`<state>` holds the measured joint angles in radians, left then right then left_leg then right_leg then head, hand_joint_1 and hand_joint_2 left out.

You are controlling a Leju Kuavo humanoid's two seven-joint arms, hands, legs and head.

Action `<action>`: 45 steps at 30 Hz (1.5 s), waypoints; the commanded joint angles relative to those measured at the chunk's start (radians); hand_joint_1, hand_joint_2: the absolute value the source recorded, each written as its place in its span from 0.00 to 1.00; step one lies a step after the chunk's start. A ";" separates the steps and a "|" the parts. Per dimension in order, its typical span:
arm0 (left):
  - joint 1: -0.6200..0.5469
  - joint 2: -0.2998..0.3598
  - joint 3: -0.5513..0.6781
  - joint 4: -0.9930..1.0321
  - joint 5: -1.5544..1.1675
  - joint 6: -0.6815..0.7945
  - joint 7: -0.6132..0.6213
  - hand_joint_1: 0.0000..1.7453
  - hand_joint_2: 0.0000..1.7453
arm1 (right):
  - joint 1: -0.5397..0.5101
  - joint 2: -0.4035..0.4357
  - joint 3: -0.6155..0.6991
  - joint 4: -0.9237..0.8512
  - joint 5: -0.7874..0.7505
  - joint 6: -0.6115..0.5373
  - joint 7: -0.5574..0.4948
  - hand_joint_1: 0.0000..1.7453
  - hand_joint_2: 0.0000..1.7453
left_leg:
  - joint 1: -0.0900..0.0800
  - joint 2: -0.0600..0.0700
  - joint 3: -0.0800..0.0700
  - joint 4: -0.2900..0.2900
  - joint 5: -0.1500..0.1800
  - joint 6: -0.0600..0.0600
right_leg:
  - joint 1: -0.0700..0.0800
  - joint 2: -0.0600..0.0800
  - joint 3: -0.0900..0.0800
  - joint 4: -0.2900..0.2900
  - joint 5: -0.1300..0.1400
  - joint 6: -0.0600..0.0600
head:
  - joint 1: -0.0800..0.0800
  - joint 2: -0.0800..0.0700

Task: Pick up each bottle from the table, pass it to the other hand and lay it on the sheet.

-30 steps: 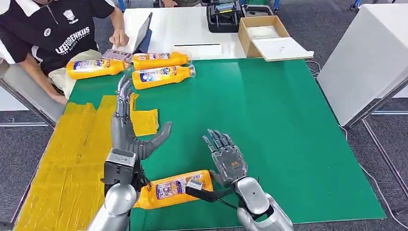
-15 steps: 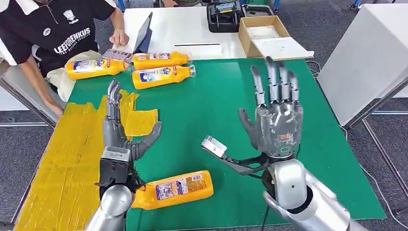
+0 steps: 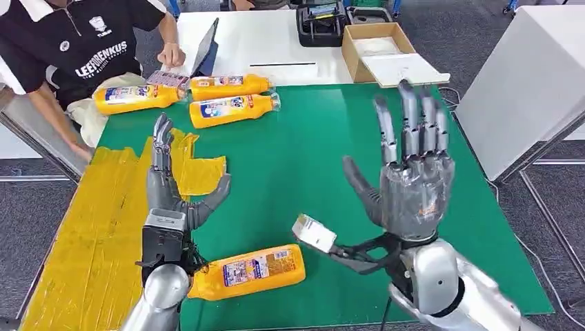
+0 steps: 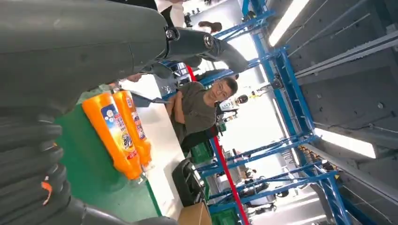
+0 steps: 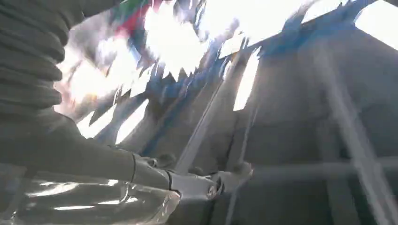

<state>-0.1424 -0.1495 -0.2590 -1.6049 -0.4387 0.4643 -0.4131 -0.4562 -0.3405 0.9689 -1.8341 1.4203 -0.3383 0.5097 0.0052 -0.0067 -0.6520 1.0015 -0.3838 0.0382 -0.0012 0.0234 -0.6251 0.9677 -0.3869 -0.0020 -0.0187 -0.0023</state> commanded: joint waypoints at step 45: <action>-0.135 0.007 -0.031 0.264 0.086 -0.004 -0.016 0.00 1.00 | 0.147 0.312 -0.191 0.625 -0.428 0.323 -0.673 0.00 1.00 | 0.000 0.000 0.004 -0.001 0.000 -0.005 | -0.001 -0.002 0.003 0.000 -0.001 0.000 | 0.000 0.000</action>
<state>-0.2247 -0.1499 -0.2766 -1.4496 -0.3624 0.4593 -0.4231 -0.2666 -0.0332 0.7099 -1.2962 0.9915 -0.0324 -0.1298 0.0056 -0.0063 -0.6527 1.0015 -0.3826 0.0356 -0.0013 0.0237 -0.6264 0.9676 -0.3866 -0.0023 -0.0191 -0.0023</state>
